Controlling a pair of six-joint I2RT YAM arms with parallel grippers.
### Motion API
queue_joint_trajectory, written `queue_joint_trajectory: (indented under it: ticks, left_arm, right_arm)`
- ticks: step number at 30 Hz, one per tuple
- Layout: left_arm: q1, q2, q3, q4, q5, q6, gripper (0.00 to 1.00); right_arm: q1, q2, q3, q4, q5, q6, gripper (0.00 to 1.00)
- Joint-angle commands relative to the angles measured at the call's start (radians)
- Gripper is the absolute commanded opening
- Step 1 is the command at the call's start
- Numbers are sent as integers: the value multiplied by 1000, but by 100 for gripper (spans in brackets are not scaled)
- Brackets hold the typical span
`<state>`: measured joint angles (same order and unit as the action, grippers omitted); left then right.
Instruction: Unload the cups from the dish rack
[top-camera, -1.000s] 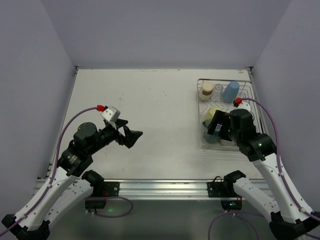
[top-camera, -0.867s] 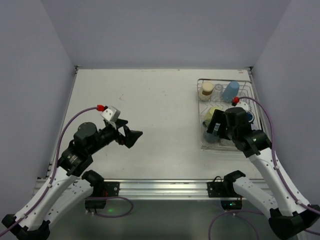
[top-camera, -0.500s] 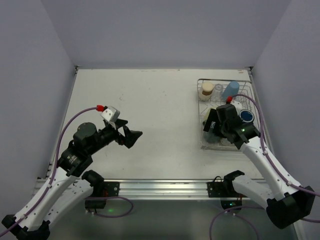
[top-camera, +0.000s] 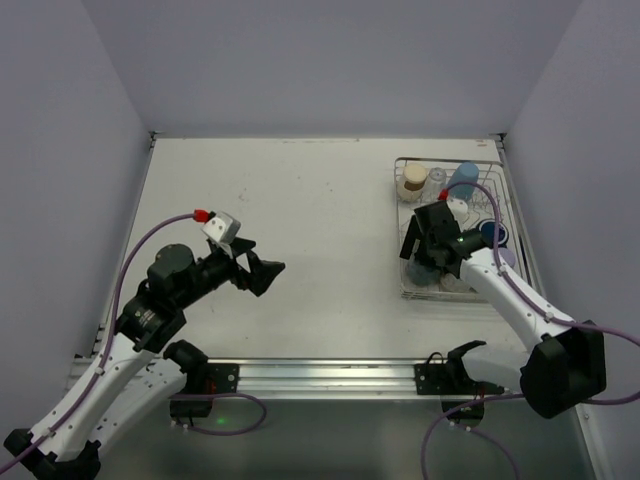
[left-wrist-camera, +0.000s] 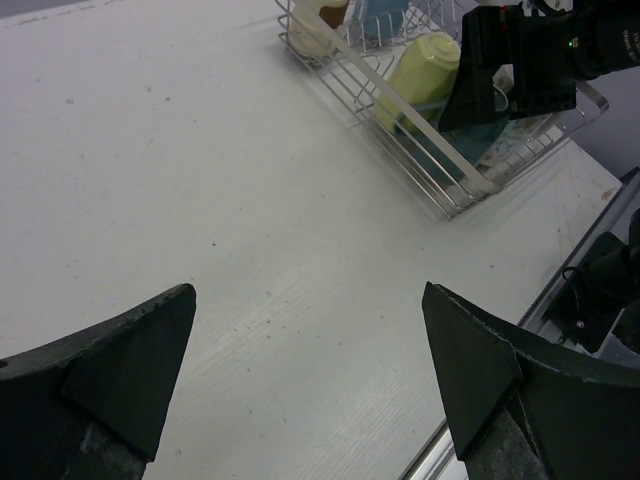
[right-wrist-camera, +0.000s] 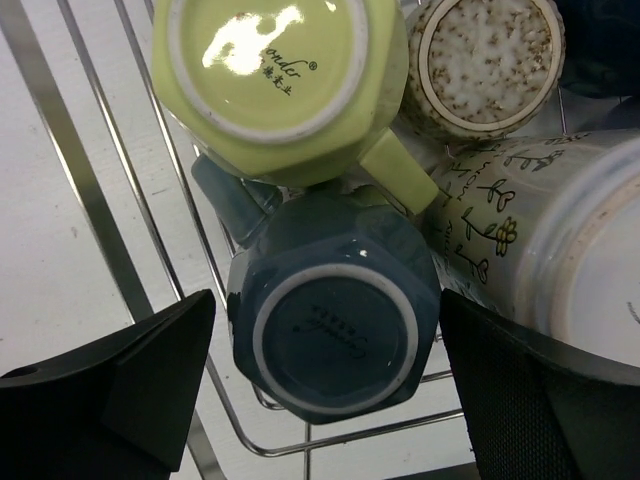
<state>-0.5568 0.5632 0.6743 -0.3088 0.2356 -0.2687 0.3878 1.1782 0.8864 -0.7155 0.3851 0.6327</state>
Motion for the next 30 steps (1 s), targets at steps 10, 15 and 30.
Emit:
queue_joint_trajectory:
  ticks: [10, 15, 30]
  left_arm:
    - [9, 23, 4, 10, 21, 11, 100]
    - [8, 20, 1, 31, 28, -33, 100]
    - [6, 110, -57, 482, 399, -475, 84]
  right_arm:
    - [5, 60, 36, 62, 77, 12, 58]
    - [11, -104, 52, 96, 86, -16, 28]
    - [17, -491, 76, 255, -260, 17, 14]
